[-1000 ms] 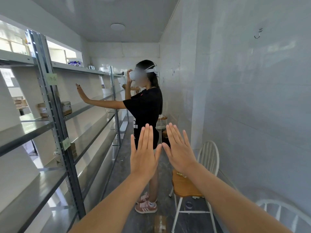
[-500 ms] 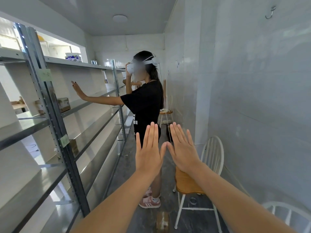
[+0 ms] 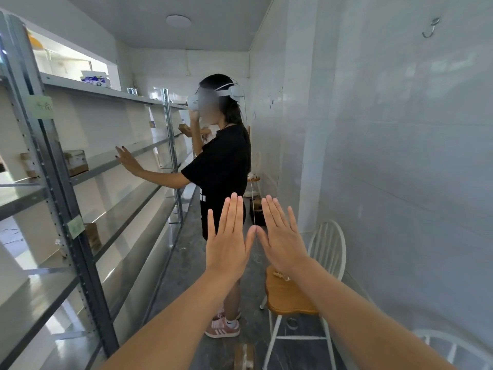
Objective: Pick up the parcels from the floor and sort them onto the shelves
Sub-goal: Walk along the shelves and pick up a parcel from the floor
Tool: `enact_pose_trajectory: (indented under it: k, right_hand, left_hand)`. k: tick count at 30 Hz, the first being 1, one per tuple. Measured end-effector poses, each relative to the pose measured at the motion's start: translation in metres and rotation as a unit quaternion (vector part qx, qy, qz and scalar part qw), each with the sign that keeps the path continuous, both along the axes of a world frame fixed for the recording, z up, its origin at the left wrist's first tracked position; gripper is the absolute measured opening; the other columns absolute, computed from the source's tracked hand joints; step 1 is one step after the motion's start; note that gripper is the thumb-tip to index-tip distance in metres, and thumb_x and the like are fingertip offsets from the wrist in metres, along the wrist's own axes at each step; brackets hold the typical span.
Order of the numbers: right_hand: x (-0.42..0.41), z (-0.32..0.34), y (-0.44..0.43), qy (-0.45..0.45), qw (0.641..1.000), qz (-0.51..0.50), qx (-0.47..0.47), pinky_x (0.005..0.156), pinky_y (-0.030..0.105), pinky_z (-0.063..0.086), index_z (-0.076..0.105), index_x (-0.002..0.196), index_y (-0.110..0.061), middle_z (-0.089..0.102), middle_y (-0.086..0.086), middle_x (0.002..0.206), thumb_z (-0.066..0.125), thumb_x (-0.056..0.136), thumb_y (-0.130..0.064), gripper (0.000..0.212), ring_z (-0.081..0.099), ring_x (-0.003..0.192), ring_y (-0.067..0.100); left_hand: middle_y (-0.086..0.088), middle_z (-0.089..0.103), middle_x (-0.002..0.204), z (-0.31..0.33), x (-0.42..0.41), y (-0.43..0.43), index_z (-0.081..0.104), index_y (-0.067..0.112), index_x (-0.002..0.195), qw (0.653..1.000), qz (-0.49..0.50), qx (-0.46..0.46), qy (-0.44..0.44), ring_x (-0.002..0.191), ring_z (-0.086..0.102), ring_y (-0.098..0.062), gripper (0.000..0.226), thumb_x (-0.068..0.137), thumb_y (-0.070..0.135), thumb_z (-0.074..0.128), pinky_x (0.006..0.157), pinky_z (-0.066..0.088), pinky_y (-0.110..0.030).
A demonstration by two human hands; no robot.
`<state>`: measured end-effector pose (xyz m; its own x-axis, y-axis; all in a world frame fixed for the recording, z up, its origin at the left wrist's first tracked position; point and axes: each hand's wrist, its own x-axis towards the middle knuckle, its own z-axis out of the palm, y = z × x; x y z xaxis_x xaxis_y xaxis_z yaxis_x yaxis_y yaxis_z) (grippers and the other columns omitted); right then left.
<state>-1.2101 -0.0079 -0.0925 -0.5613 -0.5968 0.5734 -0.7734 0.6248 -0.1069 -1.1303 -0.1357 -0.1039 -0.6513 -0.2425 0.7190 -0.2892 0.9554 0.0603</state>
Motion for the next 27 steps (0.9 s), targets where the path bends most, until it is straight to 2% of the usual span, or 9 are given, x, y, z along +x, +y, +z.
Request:
enact_pose_trajectory:
  k: [7,10,14,19,22,27]
  right_hand:
    - [-0.017,0.009,-0.030,0.027,0.999,-0.019,0.004,0.123,0.038,-0.010,-0.001,0.159,-0.015,-0.004,0.001,0.168,0.017,0.106,-0.045,0.064,-0.011,0.153,0.014]
    - [-0.022,0.013,-0.043,0.039,0.999,-0.034,0.014,0.122,0.038,-0.011,-0.003,0.159,-0.015,-0.004,0.001,0.168,0.016,0.106,-0.046,0.064,-0.011,0.153,0.015]
    - [-0.030,0.016,-0.062,0.040,0.998,-0.049,0.022,0.122,0.038,-0.011,-0.005,0.158,-0.015,-0.004,0.002,0.168,0.017,0.107,-0.045,0.064,-0.011,0.153,0.015]
    - [-0.036,0.017,-0.090,0.024,0.998,-0.056,0.026,0.125,0.043,-0.006,-0.006,0.158,-0.015,-0.007,0.002,0.168,0.015,0.106,-0.045,0.064,-0.012,0.153,0.016]
    - [-0.038,0.014,-0.103,0.028,0.997,-0.066,0.034,0.125,0.043,-0.007,-0.006,0.158,-0.015,-0.007,0.002,0.168,0.012,0.105,-0.047,0.065,-0.012,0.153,0.016]
    - [-0.042,0.003,-0.119,0.024,0.996,-0.076,0.039,0.125,0.043,-0.007,-0.007,0.159,-0.015,-0.009,0.001,0.168,0.017,0.107,-0.046,0.065,-0.014,0.153,0.015]
  left_hand:
    - [-0.005,0.007,0.171,0.007,-0.021,-0.033,0.011,0.011,0.163,1.000,-0.007,-0.009,0.009,0.158,0.006,-0.019,0.071,0.106,0.054,0.014,0.126,-0.004,-0.045]
    - [-0.005,0.008,0.171,0.009,-0.030,-0.048,0.011,0.011,0.163,1.000,-0.014,-0.005,0.011,0.158,0.007,-0.019,0.072,0.105,0.054,0.016,0.127,0.002,-0.046]
    - [-0.006,0.010,0.171,0.012,-0.041,-0.068,0.012,0.010,0.162,1.000,-0.025,-0.006,0.016,0.158,0.008,-0.019,0.071,0.106,0.053,0.019,0.127,0.002,-0.047]
    - [-0.007,0.011,0.171,0.011,-0.051,-0.098,0.012,0.009,0.162,0.999,-0.045,0.003,0.013,0.158,0.010,-0.021,0.071,0.106,0.052,0.020,0.126,0.015,-0.053]
    - [-0.007,0.011,0.171,0.006,-0.054,-0.113,0.012,0.009,0.162,0.999,-0.052,-0.004,0.009,0.158,0.010,-0.021,0.072,0.106,0.054,0.017,0.127,0.013,-0.053]
    - [-0.007,0.008,0.171,-0.007,-0.060,-0.135,0.009,0.010,0.162,0.997,-0.072,0.006,0.000,0.158,0.006,-0.020,0.071,0.106,0.053,0.017,0.127,0.007,-0.052]
